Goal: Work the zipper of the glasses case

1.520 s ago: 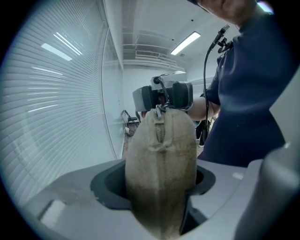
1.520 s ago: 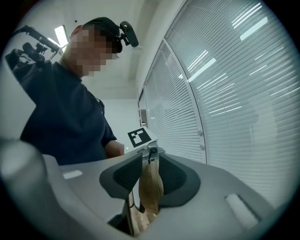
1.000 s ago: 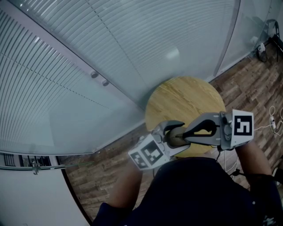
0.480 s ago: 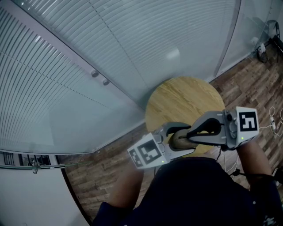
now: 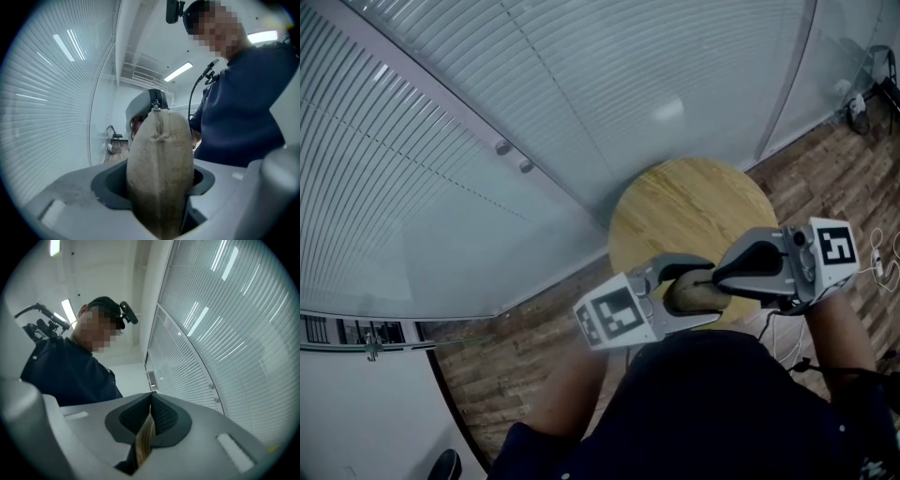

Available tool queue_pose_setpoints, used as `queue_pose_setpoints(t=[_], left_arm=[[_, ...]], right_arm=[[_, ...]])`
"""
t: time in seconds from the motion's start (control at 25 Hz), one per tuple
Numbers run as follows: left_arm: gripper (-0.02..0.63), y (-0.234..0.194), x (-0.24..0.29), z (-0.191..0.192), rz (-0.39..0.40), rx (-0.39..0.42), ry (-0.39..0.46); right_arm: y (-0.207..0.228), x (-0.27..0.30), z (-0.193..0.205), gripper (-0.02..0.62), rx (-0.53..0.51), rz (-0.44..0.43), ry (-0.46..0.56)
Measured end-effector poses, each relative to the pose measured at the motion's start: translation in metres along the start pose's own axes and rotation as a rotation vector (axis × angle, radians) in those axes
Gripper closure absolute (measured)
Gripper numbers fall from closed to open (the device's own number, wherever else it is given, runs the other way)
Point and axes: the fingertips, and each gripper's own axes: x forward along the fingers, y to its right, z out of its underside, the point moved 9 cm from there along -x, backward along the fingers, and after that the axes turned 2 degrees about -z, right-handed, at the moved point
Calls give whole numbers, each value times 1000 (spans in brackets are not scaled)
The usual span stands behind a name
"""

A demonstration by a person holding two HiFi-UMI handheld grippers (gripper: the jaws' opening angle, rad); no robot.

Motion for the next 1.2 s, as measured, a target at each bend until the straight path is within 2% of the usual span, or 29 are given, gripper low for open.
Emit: queue_pose_setpoints(t=[0.2,0.52,0.68,0.88,1.2], left_arm=[[305,-3,-13,-6,-8,-101,124],[305,-21,-16,-20,70,-204,368],[304,-33,-10,-15,99,-253,470],[304,-39,-14,-11,179,-373,622],[304,-38,-34,-23,203,-415,731]], right_arm=[[0,-15,-6,580,18,26,73],[5,-32,-17,581,11,19,204],[5,-35,-13,581,-49,36,168],[12,-30,-11,581,-30,47,188],[4,-19,-19,581,-48,32,198]])
